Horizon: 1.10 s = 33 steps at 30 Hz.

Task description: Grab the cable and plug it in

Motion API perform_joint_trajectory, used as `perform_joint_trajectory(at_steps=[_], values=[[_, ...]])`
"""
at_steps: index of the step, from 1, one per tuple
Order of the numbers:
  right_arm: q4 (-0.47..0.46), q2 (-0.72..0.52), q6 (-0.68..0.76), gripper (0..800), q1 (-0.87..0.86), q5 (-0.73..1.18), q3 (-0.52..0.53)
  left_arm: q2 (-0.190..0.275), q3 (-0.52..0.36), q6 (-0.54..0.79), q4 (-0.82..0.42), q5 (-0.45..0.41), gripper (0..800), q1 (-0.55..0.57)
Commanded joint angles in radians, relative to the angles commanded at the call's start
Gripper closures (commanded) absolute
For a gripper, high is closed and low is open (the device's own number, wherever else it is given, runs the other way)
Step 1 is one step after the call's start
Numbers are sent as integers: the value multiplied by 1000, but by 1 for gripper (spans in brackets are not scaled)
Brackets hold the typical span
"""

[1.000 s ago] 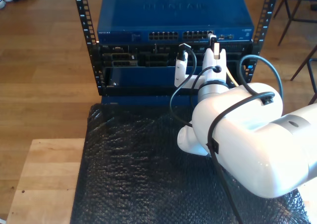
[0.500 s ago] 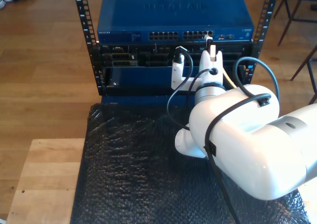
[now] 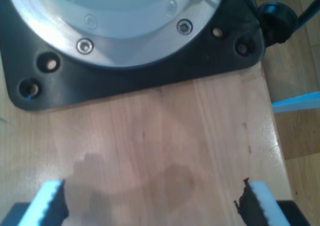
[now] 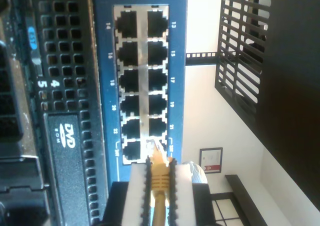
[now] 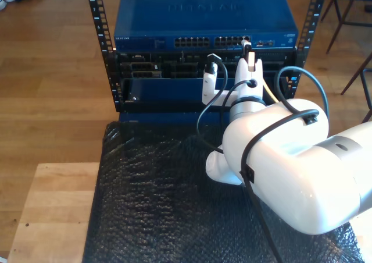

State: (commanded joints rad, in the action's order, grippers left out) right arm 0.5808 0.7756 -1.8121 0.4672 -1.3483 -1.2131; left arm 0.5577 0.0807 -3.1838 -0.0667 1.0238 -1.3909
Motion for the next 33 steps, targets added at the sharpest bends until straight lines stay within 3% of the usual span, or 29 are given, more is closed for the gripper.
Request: perform_joint_trajectory(at_steps=[33], values=[[-2,-2,2,800,-12,2,-25,0,0,0,0,0,0,0]])
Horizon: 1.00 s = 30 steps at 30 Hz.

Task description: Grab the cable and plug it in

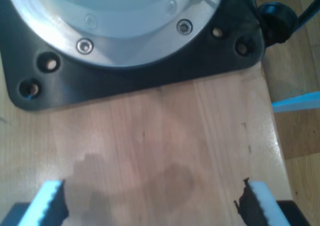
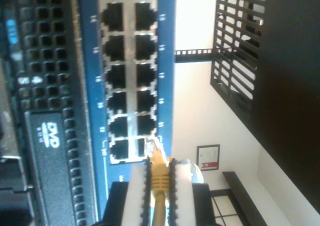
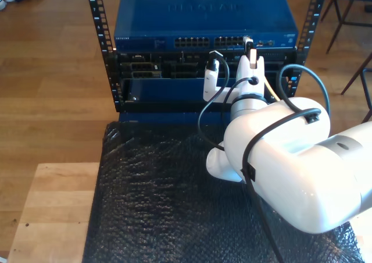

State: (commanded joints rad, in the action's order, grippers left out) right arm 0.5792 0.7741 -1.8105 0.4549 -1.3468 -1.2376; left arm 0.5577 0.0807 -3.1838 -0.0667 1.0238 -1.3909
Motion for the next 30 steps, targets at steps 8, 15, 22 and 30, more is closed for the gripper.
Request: perform_joint_trajectory(at_steps=[8,15,22,30], values=[[-2,2,0,800,-6,0,5,0,0,0,0,0,0,0],[-2,3,0,800,-8,0,9,0,0,0,0,0,0,0],[0,3,0,800,-6,0,14,0,0,0,0,0,0,0],[0,2,-2,800,-6,2,8,0,0,0,0,0,0,0]])
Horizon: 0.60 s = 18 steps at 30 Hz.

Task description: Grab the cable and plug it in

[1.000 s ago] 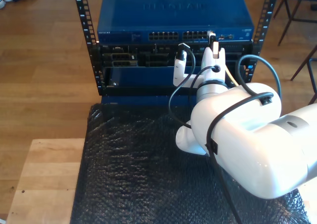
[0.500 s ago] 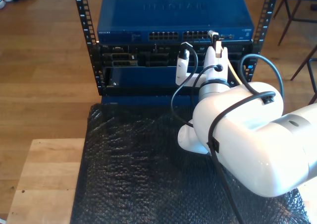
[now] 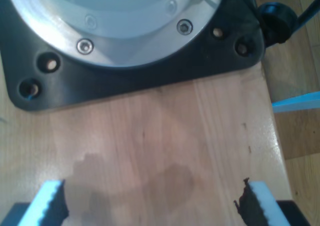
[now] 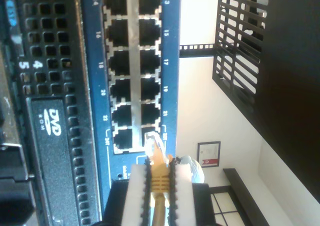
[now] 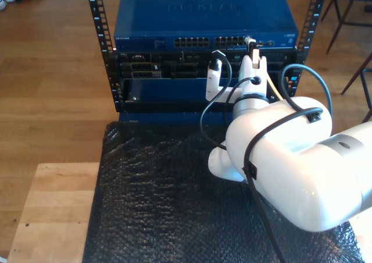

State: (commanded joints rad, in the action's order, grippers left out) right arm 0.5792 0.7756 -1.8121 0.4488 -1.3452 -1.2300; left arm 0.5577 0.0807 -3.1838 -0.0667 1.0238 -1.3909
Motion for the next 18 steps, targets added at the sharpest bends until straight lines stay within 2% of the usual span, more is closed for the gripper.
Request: perform_joint_trajectory(at_steps=[18], values=[[-2,12,0,800,-2,8,-17,0,0,0,0,0,0,0]])
